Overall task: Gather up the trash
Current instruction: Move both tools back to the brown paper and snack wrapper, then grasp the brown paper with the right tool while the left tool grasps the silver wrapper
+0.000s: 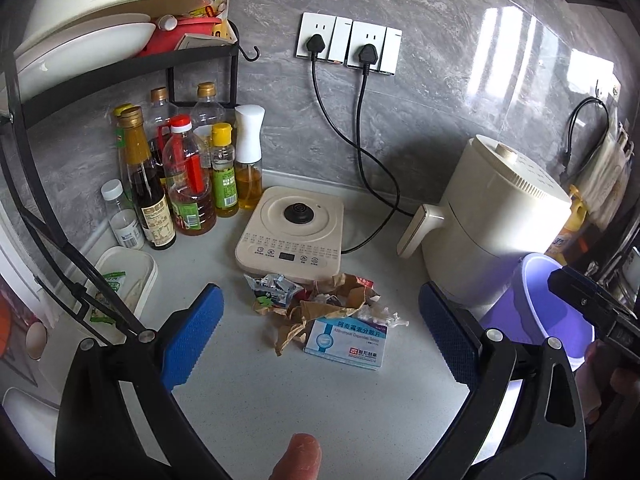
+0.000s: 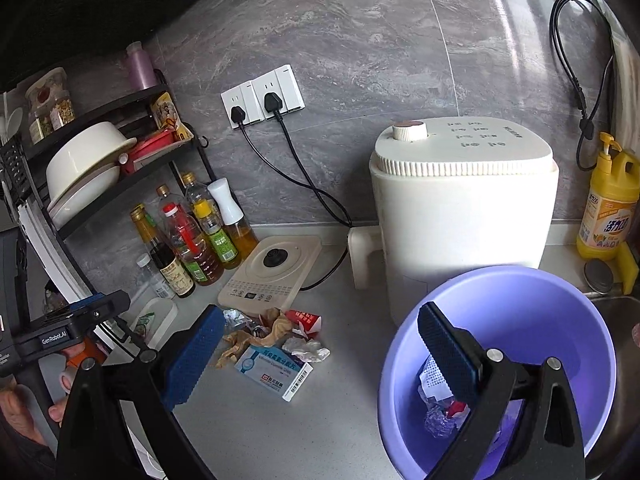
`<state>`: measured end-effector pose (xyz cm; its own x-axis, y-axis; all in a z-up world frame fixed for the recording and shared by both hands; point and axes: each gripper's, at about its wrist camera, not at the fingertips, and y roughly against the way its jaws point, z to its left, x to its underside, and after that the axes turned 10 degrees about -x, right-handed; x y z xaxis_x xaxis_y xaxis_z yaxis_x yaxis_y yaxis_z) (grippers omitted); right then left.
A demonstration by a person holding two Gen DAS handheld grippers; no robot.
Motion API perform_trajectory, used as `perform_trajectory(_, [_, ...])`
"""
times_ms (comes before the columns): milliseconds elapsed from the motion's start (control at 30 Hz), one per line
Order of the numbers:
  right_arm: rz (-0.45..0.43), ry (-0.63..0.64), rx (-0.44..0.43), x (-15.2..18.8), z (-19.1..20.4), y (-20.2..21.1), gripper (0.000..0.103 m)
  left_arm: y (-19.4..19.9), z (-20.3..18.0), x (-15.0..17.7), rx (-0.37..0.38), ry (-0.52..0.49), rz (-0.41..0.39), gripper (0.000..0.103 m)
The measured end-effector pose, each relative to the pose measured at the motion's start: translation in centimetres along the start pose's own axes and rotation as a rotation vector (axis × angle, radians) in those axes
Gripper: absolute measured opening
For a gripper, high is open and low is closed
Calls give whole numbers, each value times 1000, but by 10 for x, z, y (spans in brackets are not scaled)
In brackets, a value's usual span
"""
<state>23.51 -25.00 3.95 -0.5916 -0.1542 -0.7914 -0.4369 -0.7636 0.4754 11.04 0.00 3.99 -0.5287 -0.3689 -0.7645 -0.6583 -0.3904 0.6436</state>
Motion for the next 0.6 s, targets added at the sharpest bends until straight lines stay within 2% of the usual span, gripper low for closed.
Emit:
perform_trajectory(333, [62, 57, -31, 5, 44, -52, 95, -26, 28, 14, 68, -82, 20, 97])
perform_trajectory(533, [120, 66, -37, 10, 53, -87, 95, -56, 42, 16, 132, -46, 68, 97])
perform_trajectory(600, [140, 52, -48, 11, 53, -99, 92, -65, 40, 17, 164, -49, 76, 97])
